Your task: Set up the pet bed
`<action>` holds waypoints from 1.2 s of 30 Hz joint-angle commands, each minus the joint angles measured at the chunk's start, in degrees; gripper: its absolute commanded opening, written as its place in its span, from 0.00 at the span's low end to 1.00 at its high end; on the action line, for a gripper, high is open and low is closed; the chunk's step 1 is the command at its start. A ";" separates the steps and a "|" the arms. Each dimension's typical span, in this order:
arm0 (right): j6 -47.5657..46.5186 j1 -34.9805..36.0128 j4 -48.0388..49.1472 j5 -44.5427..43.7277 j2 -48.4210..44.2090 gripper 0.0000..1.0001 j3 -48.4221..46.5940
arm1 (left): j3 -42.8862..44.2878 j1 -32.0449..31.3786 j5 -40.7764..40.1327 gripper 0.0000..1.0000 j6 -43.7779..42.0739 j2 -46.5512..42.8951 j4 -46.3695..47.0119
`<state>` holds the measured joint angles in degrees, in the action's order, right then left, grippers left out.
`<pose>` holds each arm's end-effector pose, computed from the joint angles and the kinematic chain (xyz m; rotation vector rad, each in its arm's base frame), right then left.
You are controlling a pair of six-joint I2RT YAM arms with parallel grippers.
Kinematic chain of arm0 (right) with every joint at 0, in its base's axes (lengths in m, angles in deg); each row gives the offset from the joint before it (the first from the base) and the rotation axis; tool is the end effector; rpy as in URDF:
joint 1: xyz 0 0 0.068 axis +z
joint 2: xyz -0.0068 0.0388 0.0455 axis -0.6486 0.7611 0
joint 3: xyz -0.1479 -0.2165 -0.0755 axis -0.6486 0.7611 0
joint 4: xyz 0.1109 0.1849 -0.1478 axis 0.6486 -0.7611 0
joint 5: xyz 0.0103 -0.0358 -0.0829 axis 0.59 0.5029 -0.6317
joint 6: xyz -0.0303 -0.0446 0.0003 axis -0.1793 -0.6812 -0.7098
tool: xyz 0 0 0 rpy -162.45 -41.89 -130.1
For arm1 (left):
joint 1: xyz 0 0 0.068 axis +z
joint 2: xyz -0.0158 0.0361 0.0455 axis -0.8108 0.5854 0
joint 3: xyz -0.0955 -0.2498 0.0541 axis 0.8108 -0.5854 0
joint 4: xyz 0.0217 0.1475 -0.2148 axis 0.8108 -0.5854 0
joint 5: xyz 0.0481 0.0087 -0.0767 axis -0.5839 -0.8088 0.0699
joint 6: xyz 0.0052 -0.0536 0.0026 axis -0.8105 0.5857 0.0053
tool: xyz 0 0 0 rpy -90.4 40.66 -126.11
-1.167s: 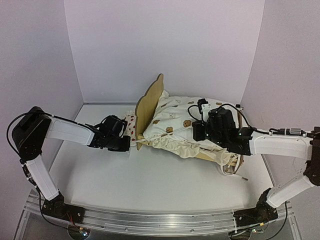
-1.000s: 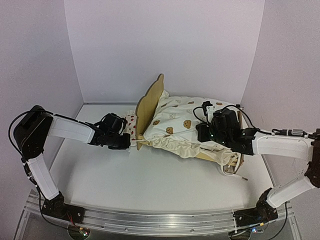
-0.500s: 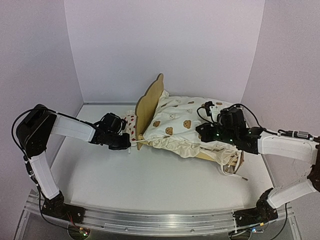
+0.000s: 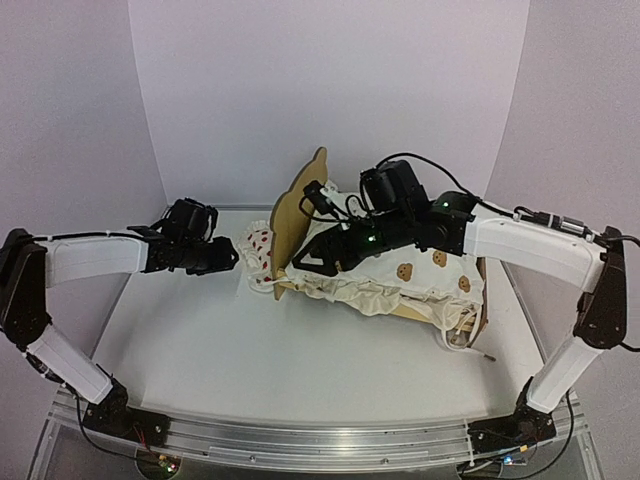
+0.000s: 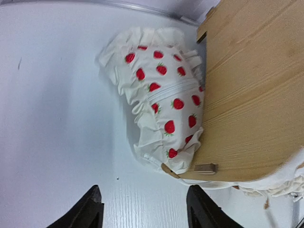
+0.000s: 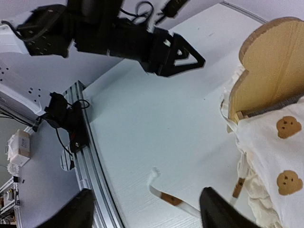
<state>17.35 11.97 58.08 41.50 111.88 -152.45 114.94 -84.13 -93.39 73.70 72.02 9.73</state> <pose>0.2284 0.3144 0.3422 -0.9944 1.9963 0.9522 0.2759 -0.1563 0.2364 -0.0152 2.3340 -0.4537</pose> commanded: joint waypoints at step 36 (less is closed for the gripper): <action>15.42 -47.12 -25.31 -26.41 -3.23 0.85 18.48 | 33.48 -15.20 2.30 0.65 -14.64 12.91 -10.27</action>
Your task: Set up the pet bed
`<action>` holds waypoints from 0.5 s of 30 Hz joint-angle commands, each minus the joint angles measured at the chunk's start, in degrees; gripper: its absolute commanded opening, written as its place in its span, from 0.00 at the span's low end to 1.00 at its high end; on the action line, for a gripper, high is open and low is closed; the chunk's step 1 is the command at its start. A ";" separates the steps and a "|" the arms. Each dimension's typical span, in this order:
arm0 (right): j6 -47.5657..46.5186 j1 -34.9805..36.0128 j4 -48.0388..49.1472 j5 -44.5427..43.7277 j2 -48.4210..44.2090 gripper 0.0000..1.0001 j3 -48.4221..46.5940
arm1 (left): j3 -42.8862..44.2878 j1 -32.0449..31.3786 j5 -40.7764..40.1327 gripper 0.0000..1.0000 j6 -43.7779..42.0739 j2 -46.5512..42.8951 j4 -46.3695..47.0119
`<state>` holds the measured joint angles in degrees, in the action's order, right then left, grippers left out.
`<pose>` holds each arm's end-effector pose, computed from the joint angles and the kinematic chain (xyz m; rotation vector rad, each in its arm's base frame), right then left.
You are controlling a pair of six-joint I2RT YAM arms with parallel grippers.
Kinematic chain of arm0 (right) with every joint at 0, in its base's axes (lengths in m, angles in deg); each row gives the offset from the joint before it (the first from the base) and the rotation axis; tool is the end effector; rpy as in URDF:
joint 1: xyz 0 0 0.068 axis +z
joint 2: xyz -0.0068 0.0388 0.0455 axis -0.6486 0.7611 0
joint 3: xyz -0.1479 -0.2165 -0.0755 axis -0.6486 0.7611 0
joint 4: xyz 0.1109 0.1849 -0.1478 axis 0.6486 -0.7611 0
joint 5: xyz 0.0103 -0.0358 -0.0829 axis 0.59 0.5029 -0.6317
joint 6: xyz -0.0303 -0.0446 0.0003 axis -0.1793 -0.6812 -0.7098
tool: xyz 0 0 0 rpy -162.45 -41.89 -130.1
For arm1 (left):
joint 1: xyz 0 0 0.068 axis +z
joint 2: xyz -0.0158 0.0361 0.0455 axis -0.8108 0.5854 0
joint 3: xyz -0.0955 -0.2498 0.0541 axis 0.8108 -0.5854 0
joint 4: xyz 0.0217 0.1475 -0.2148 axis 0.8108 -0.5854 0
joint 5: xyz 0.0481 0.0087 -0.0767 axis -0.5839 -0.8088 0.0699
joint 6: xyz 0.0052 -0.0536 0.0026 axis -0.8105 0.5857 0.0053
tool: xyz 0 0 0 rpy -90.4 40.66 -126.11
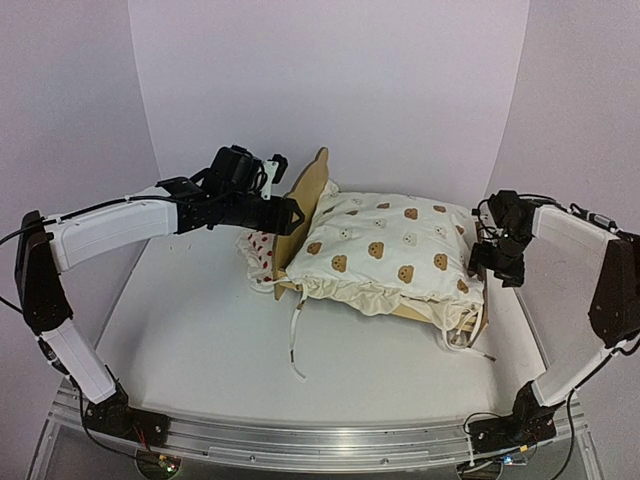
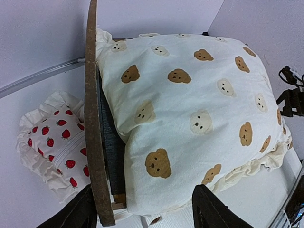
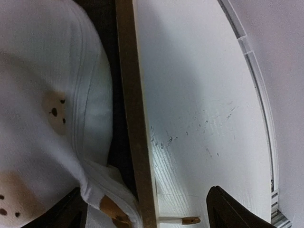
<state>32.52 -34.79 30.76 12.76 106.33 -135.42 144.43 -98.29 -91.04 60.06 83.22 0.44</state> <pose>0.3067 0.0235 0.2458 0.5043 2.6955 -0.1220 0.2790 -0.2693 0.3303 0.5301 2.1273 -0.5763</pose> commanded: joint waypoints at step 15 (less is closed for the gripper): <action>-1.04 -0.03 4.50 8.79 1.72 0.25 4.67 | 3.47 -2.17 -7.61 0.00 0.08 2.97 -0.16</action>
<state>31.37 -35.50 34.75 15.10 108.81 -132.26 146.56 -99.00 -99.37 59.48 85.97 -1.25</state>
